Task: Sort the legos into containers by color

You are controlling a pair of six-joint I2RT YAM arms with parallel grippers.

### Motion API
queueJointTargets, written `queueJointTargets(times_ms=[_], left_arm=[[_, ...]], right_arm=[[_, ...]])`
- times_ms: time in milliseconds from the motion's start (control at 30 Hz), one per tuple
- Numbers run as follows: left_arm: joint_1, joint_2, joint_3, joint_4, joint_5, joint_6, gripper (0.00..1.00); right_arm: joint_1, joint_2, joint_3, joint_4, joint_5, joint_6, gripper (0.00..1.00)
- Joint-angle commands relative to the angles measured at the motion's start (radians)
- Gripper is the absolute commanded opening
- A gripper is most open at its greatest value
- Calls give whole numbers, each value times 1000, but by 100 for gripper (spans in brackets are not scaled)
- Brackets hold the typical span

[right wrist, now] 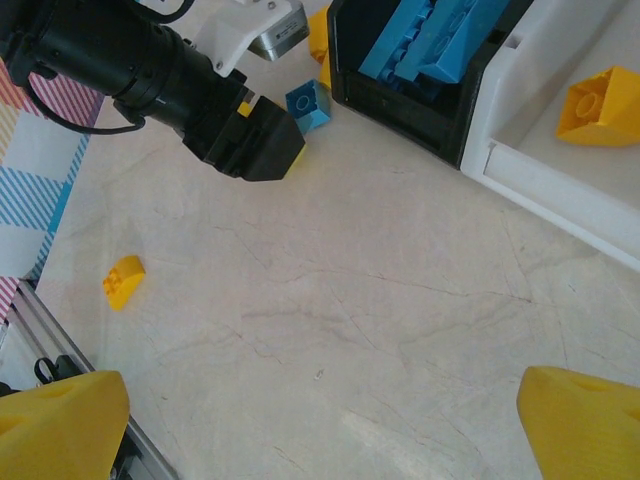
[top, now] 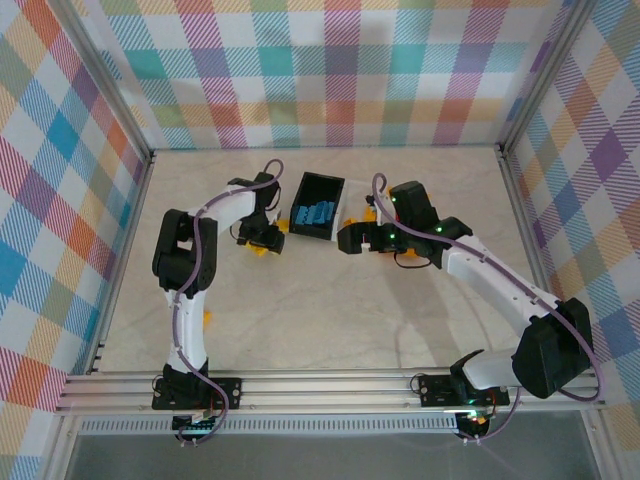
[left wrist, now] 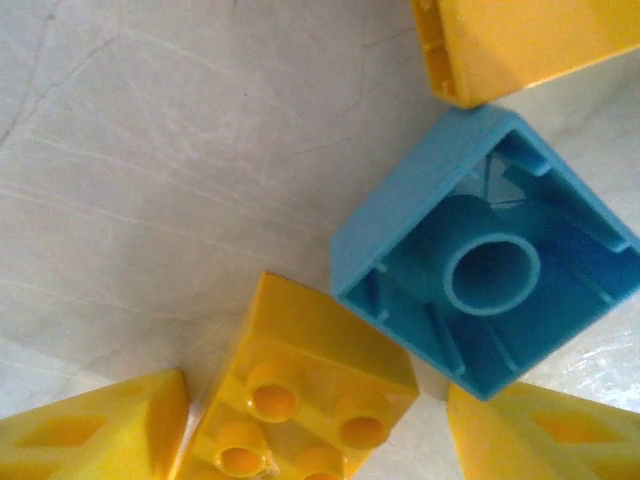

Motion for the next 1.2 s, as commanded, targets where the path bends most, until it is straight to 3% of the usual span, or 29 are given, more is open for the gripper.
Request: queueJointTargets(times_ms=[0, 200, 267, 533, 633, 767, 933, 1167], left_arm=[[14, 15, -31, 11, 19, -2, 62], [14, -29, -83, 13, 26, -25, 34], [14, -63, -116, 14, 28, -39, 29], [14, -263, -192, -51, 80, -153, 28], [12, -374, -187, -67, 202, -261, 28], [-18, -476, -163, 46, 395, -412, 29], [-104, -393, -25, 165, 474, -535, 30], [-217, -72, 357, 122, 456, -572, 30]], right_arm=[[11, -3, 22, -18, 7, 5, 99], [20, -3, 22, -17, 15, 14, 99], [25, -3, 21, -12, 16, 18, 99], [28, -16, 3, 2, 48, 19, 100], [21, -40, 2, -5, 108, 8, 100], [-8, -116, -26, 24, 213, 30, 100], [-90, -205, -72, 14, 260, 120, 96], [-99, -290, -121, -47, 214, 117, 96]])
